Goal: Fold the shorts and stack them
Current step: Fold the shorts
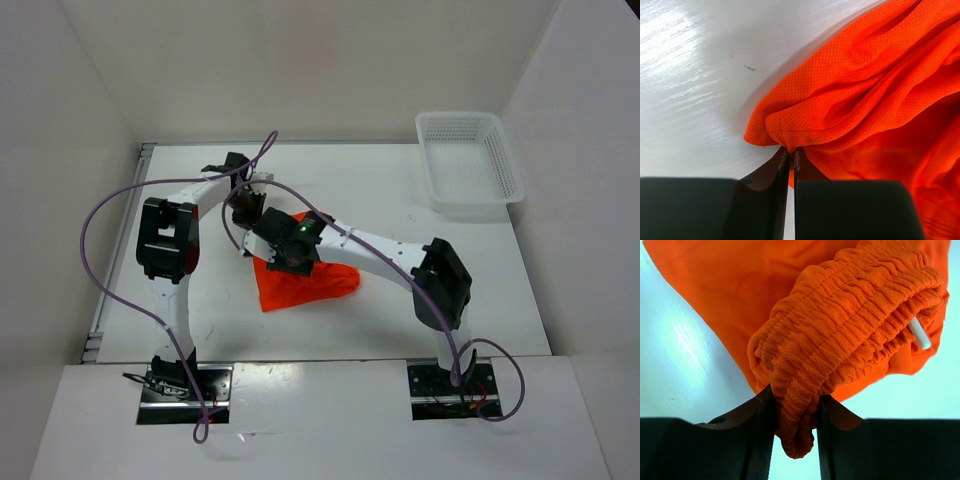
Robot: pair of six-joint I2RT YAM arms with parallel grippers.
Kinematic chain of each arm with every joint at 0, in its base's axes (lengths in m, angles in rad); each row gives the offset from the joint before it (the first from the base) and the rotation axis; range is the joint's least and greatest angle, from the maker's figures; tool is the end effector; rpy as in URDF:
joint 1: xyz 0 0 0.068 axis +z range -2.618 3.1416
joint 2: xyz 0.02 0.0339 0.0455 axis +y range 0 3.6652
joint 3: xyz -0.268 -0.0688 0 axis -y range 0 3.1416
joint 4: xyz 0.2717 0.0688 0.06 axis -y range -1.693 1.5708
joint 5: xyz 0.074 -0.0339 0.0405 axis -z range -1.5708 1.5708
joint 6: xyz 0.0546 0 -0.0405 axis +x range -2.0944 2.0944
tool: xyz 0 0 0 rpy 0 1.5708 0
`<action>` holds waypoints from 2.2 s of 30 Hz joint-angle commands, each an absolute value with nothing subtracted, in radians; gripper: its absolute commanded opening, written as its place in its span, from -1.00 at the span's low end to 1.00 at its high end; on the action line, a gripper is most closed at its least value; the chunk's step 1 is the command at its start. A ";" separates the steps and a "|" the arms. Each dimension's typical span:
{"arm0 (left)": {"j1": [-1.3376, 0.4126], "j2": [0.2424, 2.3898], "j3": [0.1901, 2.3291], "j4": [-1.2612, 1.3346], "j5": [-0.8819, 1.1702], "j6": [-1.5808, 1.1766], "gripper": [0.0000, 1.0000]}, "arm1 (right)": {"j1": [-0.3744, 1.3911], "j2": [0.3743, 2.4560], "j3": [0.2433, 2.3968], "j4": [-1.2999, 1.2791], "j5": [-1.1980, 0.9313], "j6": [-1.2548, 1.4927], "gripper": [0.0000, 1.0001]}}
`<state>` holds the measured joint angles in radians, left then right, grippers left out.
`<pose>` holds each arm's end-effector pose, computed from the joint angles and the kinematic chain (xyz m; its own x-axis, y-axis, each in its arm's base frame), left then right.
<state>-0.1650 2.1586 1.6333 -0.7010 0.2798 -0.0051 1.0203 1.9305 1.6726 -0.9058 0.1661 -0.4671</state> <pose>0.4675 -0.0931 0.1331 -0.9297 0.1498 -0.3364 0.2451 0.9335 -0.2617 0.2394 0.3728 0.2357 -0.0658 -0.9562 -0.2852 -0.9362 0.1581 -0.3139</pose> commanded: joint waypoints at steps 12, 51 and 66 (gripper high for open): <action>-0.176 2.232 1.643 -0.739 0.259 0.000 -0.67 | 1.081 2.005 1.999 -0.899 -0.088 -0.348 0.54; -0.227 1.983 1.520 -0.946 0.396 0.000 -0.01 | 0.936 1.694 1.221 -0.548 0.043 -0.590 -0.33; -0.227 1.990 1.608 -0.971 0.437 0.000 -1.00 | 0.936 1.729 1.144 -0.431 0.048 -0.683 -0.18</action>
